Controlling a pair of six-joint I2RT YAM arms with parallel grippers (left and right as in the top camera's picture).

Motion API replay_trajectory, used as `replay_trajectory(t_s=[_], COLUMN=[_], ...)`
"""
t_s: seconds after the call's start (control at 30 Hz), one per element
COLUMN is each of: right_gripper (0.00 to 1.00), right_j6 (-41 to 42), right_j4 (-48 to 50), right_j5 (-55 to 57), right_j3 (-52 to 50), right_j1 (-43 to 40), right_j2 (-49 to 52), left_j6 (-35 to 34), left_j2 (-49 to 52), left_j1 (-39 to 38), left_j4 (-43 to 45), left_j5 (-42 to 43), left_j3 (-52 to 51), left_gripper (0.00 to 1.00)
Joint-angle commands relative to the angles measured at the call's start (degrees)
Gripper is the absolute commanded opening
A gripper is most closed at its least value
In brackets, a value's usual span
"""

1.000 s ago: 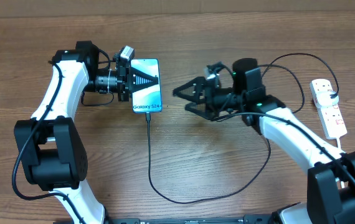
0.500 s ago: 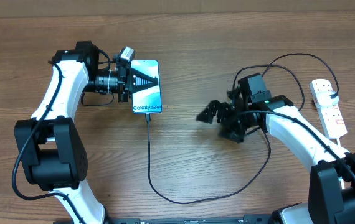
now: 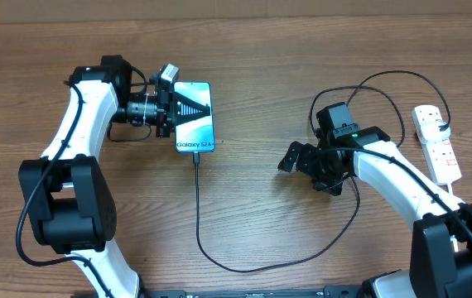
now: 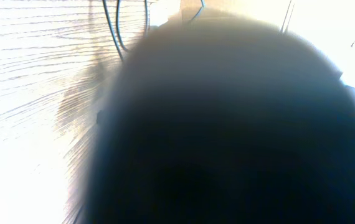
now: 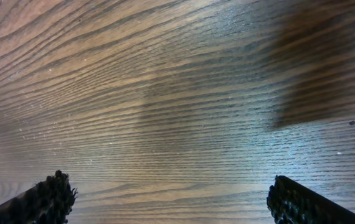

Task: Plug charger to phone and switch on socket

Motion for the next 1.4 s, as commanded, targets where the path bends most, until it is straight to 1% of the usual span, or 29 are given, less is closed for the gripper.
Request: replay_trajectory(t_s=[0.0,0.2,0.27,0.3,0.33,0.43,0.47,0.5,0.53,0.6,0.67,0.7,0.73,0.77,0.8,0.83,0.87,0.93,1.07,1.13,1.2,1.37], right_gripper=[1.0,1.0,0.93,0.87,0.79,0.65,0.55,0.51,0.45,0.24,0.1,0.07,0.07,0.11,0.2,0.33,0.38,0.41,0.43,0.44,0.49,0.52], right_j6=[-0.4,-0.4,-0.4,-0.4,-0.4,-0.4,-0.4,-0.4,-0.4,-0.4,-0.5,-0.4,-0.4,-0.5,-0.5,-1.1,-3.6,-12.1,-21.0,-27.1,-30.7,-29.6], right_j4=[0.1,0.1,0.1,0.1,0.1,0.2,0.2,0.2,0.2,0.2,0.2,0.2,0.5,0.7,0.7,0.5,0.3,0.8,0.9,1.4,1.9,4.7], right_j5=[1.1,0.7,0.1,0.1,0.1,0.0,-0.3,-0.8,-1.3,-1.9,-1.9,-1.9,-1.9,-1.9,-1.9,-2.9,-5.7,-17.2,-33.5,-43.6,-52.3,-53.8], right_j3=[0.5,0.5,0.5,0.5,0.5,0.5,0.5,0.5,0.5,0.5,0.5,0.5,0.5,0.5,0.7,1.0,1.4,2.8,5.6,6.1,6.1,6.1], right_j1=[-0.1,-0.1,-0.1,-0.1,-0.1,-0.1,-0.1,-0.1,-0.1,-0.1,-0.1,-0.1,-0.1,-0.1,-0.2,-0.5,-0.8,-1.4,-1.6,-1.4,-0.8,1.1], right_j2=[-0.8,-0.8,-0.8,-0.8,-0.8,-0.8,-0.8,-0.8,-0.8,-0.8,-0.8,-0.8,-0.8,-0.8,-0.8,-0.8,-0.8,-0.8,-0.8,-0.8,-0.8,-0.8], left_j6=[0.7,0.7,0.7,0.7,0.7,0.7,0.7,0.7,0.7,0.7,0.7,0.7,0.7,0.7,0.7,0.7,0.7,0.7,0.7,0.7,0.7,0.8], left_j2=[-2.4,-2.4,-2.4,-2.4,-2.4,-2.4,-2.4,-2.4,-2.4,-2.4,-2.4,-2.4,-2.4,-2.4,-2.4,-2.4,-2.4,-2.4,-2.4,-2.4,-2.4,-2.4], left_j1=[0.1,0.1,0.1,0.1,0.1,0.1,0.1,0.1,0.1,0.1,0.1,0.1,0.1,0.1,0.1,0.1,0.1,0.1,0.1,0.1,0.1,0.1], left_j4=[-0.2,-0.2,-0.2,-0.2,-0.2,-0.2,-0.2,-0.2,-0.2,-0.2,-0.2,-0.2,-0.2,-0.2,-0.2,-0.2,-0.2,-0.2,0.1,0.3,0.4,0.5], left_j5=[1.3,1.3,1.3,1.3,1.3,1.3,1.3,1.3,1.3,1.4,1.4,1.4,1.4,1.4,1.4,1.4,1.4,1.4,1.4,1.4,1.4,2.7], left_j3=[0.6,0.6,0.6,0.6,0.6,0.6,0.6,0.6,0.6,0.6,0.6,0.6,0.6,0.6,0.6,0.6,0.6,0.6,0.6,0.6,0.6,0.6], left_gripper=[0.04,0.04,0.04,0.04,0.04,0.04,0.04,0.04,0.04,0.04,0.04,0.04,0.04,0.04,0.04,0.04,0.04,0.04,0.04,0.04,0.04,0.04])
